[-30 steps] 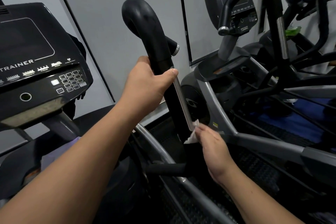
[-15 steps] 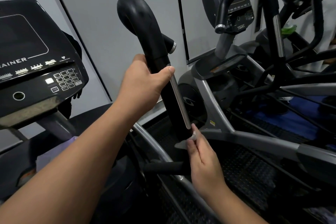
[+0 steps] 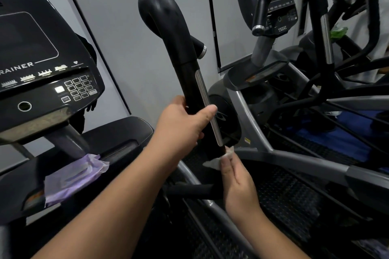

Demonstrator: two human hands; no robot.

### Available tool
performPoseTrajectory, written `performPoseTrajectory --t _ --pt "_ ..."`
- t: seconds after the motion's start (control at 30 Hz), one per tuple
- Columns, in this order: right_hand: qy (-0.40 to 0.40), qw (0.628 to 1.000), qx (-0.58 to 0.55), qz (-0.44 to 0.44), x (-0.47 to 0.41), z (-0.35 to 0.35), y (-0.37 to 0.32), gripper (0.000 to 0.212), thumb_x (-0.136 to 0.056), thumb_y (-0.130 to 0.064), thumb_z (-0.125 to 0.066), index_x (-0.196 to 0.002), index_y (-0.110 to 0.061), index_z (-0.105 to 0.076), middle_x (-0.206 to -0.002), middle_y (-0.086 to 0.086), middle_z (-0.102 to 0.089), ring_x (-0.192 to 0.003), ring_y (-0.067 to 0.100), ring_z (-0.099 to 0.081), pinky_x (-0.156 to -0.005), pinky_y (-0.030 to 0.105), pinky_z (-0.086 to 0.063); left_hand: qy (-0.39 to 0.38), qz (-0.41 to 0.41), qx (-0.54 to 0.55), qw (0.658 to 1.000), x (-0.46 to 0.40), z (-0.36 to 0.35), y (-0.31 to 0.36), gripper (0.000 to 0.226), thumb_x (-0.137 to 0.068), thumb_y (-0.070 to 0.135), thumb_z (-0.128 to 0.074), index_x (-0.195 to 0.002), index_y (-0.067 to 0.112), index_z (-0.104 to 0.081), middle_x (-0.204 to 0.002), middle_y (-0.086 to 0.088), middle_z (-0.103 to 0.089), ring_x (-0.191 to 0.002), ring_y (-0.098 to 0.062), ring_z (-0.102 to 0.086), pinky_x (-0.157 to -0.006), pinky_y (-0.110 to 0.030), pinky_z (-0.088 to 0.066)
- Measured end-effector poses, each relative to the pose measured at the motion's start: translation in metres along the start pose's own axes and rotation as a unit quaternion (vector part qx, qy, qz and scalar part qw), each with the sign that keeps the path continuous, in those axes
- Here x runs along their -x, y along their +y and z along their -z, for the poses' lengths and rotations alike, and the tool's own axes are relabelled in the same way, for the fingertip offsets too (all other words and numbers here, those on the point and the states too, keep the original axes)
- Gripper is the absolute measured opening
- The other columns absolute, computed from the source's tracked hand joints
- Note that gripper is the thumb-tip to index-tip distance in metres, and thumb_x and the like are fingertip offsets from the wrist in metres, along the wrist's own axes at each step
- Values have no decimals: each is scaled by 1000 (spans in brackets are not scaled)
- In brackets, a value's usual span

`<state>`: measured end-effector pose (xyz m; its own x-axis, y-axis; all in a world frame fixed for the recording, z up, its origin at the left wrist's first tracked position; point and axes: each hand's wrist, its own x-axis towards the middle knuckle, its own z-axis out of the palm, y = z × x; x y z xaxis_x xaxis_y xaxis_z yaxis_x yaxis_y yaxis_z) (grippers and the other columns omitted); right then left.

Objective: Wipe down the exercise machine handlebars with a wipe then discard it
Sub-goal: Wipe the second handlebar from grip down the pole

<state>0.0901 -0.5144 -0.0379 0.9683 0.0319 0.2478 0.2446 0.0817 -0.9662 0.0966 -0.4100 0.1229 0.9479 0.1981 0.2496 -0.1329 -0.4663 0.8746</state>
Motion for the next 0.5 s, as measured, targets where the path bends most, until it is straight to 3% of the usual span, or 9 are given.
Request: performPoseTrajectory --t 0.07,0.13,0.2,0.3,0.4,0.43,0.5 --pt "11 1000 -9 -19 -1 0 1 46 -95 -69 -32 -101 -38 -66 -112 -10 -70 -118 11 -62 -107 49 -45 7 1 -27 1000 4 -4 -4 23 -90 37 -73 -91 28 -52 -85 -1 -68 -57 -15 -64 -49 -26 -51" --pt "15 1000 13 -7 0 -2 0 49 -95 -69 -30 -119 -40 -62 -123 -17 -65 -121 -1 -57 -109 39 -45 9 -1 -37 999 4 -4 -5 22 -90 38 -73 -94 30 -53 -84 0 -68 -57 -15 -64 -53 -29 -56" --pt "9 1000 7 -5 -2 0 -1 52 -99 -65 -32 -129 -35 -62 -130 -12 -66 -127 1 -55 -111 35 -42 5 -7 -33 999 4 -3 -6 24 -91 38 -72 -102 28 -54 -87 0 -69 -60 -16 -66 -56 -30 -58" --pt "21 999 -29 -5 -5 2 -6 40 -105 -43 -38 -88 -25 -70 -100 -4 -71 -103 1 -64 -99 27 -43 10 -18 -47 999 6 -5 -7 24 -92 39 -71 -102 27 -53 -87 -2 -68 -61 -17 -64 -54 -32 -58" --pt "48 999 3 23 -4 1 -13 29 -104 -27 -43 -82 -19 -60 -99 1 -53 -85 -4 -56 -83 10 -39 23 60 144 987 8 -7 -17 24 -97 38 -63 -100 14 -62 -77 -2 -61 -52 -13 -53 -48 -28 -50" --pt "48 999 1 25 -4 1 -11 30 -105 -23 -43 -81 -17 -60 -98 0 -54 -84 -4 -56 -83 9 -39 29 92 218 971 9 -7 -22 27 -99 39 -58 -99 12 -64 -76 -3 -60 -52 -13 -51 -50 -27 -49" --pt "60 997 -36 19 -4 1 -8 28 -106 -24 -42 -88 -16 -61 -88 -10 -61 -81 -3 -57 -84 16 -43 36 130 253 958 8 -8 -37 27 -104 34 -51 -96 12 -63 -77 -6 -59 -57 -14 -51 -55 -27 -46"
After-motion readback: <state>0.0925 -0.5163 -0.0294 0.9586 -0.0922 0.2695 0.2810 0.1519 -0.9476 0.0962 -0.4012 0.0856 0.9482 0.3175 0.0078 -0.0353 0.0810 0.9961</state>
